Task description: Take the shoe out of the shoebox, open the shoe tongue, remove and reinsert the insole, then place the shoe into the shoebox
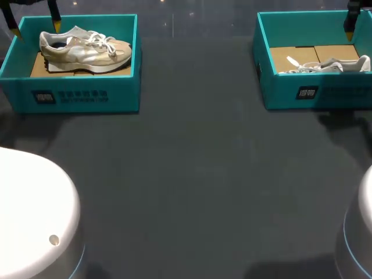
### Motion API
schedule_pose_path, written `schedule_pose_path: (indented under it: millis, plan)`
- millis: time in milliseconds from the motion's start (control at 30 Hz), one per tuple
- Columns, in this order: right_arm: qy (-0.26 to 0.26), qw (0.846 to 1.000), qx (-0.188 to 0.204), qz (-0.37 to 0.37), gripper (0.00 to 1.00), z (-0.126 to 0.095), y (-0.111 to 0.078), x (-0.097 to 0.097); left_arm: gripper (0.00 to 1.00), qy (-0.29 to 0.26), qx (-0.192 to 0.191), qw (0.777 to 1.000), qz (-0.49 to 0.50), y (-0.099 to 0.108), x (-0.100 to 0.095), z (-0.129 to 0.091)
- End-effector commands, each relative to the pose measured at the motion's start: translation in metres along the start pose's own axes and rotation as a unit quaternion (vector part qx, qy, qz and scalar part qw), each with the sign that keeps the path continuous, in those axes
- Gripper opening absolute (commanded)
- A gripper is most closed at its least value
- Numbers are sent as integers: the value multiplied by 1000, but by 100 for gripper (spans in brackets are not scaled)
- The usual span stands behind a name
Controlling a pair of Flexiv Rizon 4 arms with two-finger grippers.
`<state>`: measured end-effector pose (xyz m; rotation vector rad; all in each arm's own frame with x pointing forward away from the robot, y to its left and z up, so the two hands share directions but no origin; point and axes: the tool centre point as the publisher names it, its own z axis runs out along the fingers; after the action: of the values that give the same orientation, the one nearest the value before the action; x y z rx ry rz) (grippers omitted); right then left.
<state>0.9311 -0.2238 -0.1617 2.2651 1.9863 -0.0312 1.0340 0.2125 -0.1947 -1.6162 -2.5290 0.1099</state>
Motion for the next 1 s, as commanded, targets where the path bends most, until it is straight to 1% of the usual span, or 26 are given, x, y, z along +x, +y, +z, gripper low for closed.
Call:
schedule_pose_path:
  millis: [33,300,367,400,433,467,533,567,633,667,700,733,1000]
  plan:
    - [0,1000,0,1,100,0,-1,0,100,20,31,999,1,31,-5,-3]
    - [0,1000,0,1,100,0,-1,0,100,20,31,999,1,31,-5,-3]
    - [0,1000,0,1,100,0,-1,0,100,15,27,999,31,38,-6,-3]
    - [0,1000,0,1,100,0,-1,0,100,11,9,999,42,43,-5,-3]
    - [0,1000,0,1,100,0,-1,0,100,11,1,998,54,48,-4,-3]
    - [0,1000,0,1,100,0,-1,0,100,11,8,998,63,55,-2,-5]
    - [0,1000,0,1,100,0,-1,0,100,-1,-17,997,76,67,2,-4]
    - [0,1000,0,1,100,0,-1,0,100,-2,-11,997,81,74,4,-2]
    - [0,1000,0,1,100,0,-1,0,100,-15,-25,995,92,85,7,6]
    - [0,1000,0,1,100,0,-1,0,100,-24,-25,995,99,90,8,10]
    - [0,1000,0,1,100,0,-1,0,100,-32,-30,993,108,97,7,14]
    - [0,1000,0,1,100,0,-1,0,100,-28,-40,992,113,104,5,18]
    - [0,1000,0,1,100,0,-1,0,100,-28,-40,992,113,104,5,18]
